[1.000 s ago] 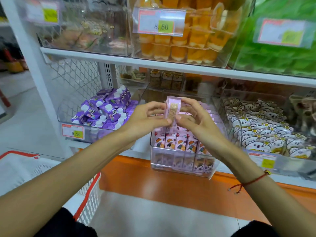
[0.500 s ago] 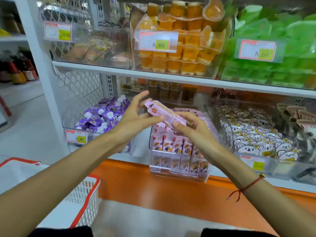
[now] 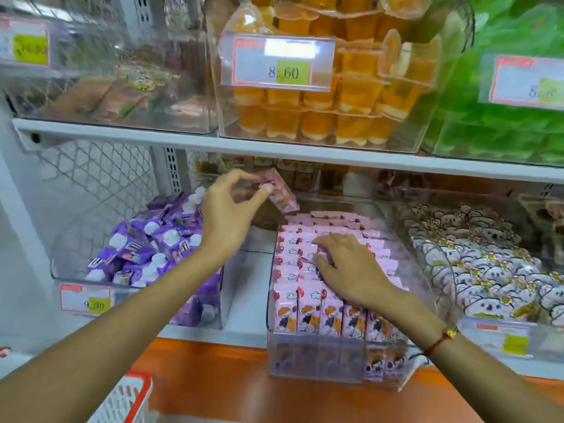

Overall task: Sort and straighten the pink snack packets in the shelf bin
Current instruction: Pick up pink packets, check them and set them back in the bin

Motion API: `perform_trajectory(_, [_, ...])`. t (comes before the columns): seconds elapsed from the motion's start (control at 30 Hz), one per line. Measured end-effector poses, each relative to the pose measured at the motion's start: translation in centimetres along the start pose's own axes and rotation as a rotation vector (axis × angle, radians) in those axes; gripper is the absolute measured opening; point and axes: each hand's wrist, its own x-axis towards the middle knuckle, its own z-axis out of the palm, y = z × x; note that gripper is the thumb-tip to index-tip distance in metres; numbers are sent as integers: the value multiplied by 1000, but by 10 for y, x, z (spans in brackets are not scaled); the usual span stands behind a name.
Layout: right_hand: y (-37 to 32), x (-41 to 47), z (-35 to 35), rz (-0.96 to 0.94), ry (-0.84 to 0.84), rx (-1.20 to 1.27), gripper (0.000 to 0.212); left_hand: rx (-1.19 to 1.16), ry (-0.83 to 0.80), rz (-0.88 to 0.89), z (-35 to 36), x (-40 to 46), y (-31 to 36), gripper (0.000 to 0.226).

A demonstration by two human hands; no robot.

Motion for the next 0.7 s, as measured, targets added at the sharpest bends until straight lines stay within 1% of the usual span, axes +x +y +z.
perform_trajectory(0.1, [2,8,-4,-25,48,-28,37,73,-19,44,14,10,-12,17])
perform_trajectory(0.17, [1,22,-6,-41,137,-18,32,155,-64,70,18,15,-19,18])
perform_trajectory(0.2, [-1,33,-5,-45,144,-6,31,225,-102,97,18,18,-23,18])
perform_trajectory(0.23, [-2,46,-4,-43,103,12,32,313,-146,133,18,22,-26,18])
perform_trajectory(0.3, [-5,68,5,-21,-64,31,39,468,-225,205,16,27,-29,17])
perform_trajectory(0.33, [-4,75,11,-10,-133,8,43,517,-249,236,16,29,-30,17])
perform_trajectory(0.37, [-3,78,16,-8,-165,-29,47,543,-257,262,16,30,-31,19])
perform_trajectory(0.47, [5,82,24,-30,-143,-68,55,499,-208,274,19,31,-31,19])
perform_trajectory(0.57, [7,88,20,24,-219,-47,57,445,-170,225,25,35,-34,15])
perform_trajectory(0.63, [5,91,19,43,-253,-65,57,415,-168,200,28,40,-36,13])
perform_trajectory(0.7, [3,91,19,23,-262,-83,56,416,-200,188,28,44,-36,15])
